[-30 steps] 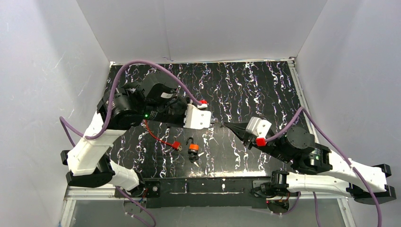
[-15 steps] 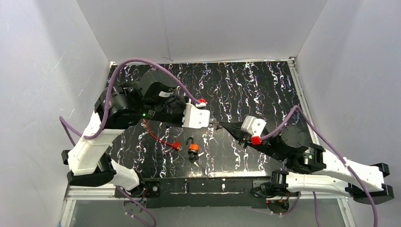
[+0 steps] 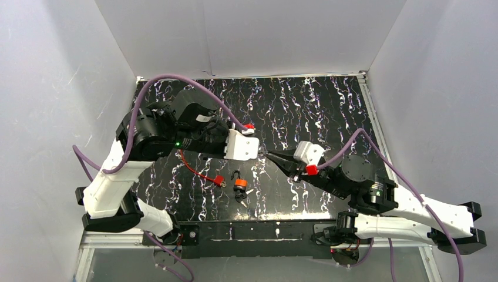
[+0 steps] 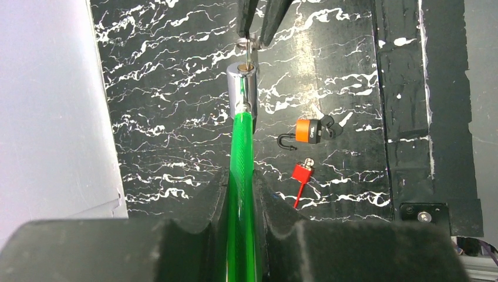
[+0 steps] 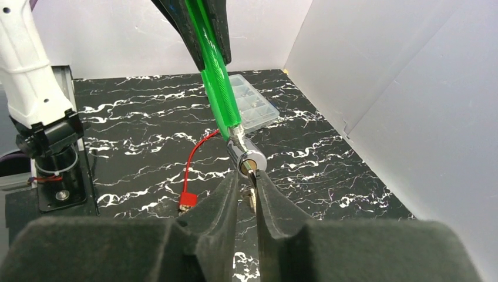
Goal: Unlock with the key
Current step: Unlock the lock.
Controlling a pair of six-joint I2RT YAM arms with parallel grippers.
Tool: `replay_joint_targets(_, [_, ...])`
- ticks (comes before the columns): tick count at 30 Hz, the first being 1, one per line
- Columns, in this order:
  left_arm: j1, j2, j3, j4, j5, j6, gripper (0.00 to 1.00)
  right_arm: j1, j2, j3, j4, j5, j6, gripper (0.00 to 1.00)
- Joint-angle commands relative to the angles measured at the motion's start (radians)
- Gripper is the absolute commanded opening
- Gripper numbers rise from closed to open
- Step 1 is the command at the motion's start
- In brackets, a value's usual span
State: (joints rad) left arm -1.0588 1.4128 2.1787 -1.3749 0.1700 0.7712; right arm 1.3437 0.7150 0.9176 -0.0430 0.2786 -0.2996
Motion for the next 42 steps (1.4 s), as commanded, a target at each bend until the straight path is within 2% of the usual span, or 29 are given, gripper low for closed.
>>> replay_joint_targets(1, [-0.012,-0.042,-0.052,0.111,0.020,0.026,0.00,-0.006,-0.072,0.035,-0.037,-0.047,0.050,0.27])
replay_joint_targets(7, [-0.012,-0.058,-0.133,0.128,-0.031,0.054,0.00,-0.006,-0.070,0.107,-0.188,-0.074,0.071,0.30])
replay_joint_targets(16, [-0.019,-0.045,-0.110,0.121,-0.038,0.053,0.00,-0.006,-0.046,0.134,-0.264,-0.051,0.054,0.33])
replay_joint_targets(22, [-0.025,-0.038,-0.090,0.111,-0.033,0.052,0.00,-0.009,-0.012,0.116,-0.216,-0.021,0.024,0.35])
replay_joint_targets(31, [-0.031,-0.035,-0.082,0.104,-0.024,0.055,0.00,-0.055,-0.002,0.102,-0.146,-0.016,-0.001,0.31])
replay_joint_targets(38, [-0.033,-0.037,-0.089,0.108,-0.046,0.062,0.00,-0.061,-0.037,0.149,-0.240,-0.157,0.046,0.28])
replay_joint_targets(42, [-0.034,-0.040,-0.098,0.114,-0.053,0.065,0.00,-0.061,-0.083,0.148,-0.240,-0.149,0.066,0.28])
